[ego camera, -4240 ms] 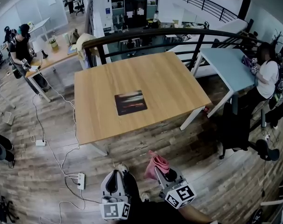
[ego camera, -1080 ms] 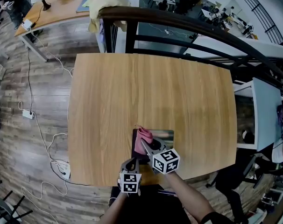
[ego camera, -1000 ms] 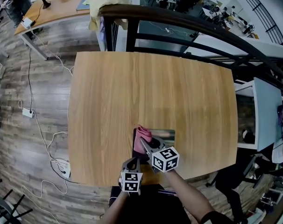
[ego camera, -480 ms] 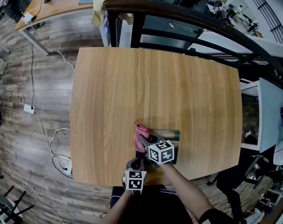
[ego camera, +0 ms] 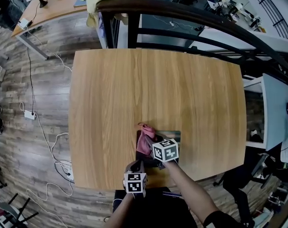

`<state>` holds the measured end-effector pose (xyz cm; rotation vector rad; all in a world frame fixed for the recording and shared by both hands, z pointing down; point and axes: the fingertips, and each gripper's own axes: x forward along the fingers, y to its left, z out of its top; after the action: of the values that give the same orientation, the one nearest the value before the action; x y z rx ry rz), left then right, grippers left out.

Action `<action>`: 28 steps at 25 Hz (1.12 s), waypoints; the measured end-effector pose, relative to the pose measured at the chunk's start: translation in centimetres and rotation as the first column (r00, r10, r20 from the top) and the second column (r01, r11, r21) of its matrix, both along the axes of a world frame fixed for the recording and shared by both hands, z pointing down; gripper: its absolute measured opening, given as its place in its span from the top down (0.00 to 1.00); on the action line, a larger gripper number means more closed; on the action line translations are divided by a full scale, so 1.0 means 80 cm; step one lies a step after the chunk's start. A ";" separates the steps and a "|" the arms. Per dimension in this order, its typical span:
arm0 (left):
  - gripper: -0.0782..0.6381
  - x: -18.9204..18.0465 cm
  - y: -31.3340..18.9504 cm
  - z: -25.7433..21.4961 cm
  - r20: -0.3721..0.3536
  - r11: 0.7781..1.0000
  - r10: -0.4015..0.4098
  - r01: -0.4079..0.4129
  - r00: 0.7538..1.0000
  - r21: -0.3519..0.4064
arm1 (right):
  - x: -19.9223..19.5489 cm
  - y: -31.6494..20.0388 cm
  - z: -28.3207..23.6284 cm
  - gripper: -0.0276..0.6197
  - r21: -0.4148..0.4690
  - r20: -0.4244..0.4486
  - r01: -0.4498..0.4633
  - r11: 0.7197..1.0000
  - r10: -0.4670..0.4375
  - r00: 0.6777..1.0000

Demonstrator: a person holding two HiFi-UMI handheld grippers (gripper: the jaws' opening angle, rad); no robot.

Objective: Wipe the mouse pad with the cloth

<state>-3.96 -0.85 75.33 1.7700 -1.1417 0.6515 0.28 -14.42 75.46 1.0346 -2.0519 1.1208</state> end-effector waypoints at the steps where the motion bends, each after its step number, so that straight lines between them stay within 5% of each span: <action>1: 0.86 -0.001 0.000 0.000 0.004 1.000 0.000 0.000 1.000 0.001 | 0.006 0.000 0.000 0.82 0.000 -0.003 -0.005 1.000 0.005 1.000; 23: 0.86 0.001 -0.003 -0.001 0.058 1.000 0.011 -0.012 0.998 0.020 | 0.240 0.020 0.002 0.82 0.019 -0.094 -0.221 0.975 0.222 0.971; 28: 0.86 0.004 -0.003 -0.002 0.058 0.999 0.025 -0.026 0.998 0.022 | 0.250 0.025 -0.028 0.82 0.051 -0.065 -0.265 0.963 0.268 0.961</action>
<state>-3.64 -1.08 75.19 1.7984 -1.1714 0.7114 20.24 -12.45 73.25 1.3843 -1.9271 1.1572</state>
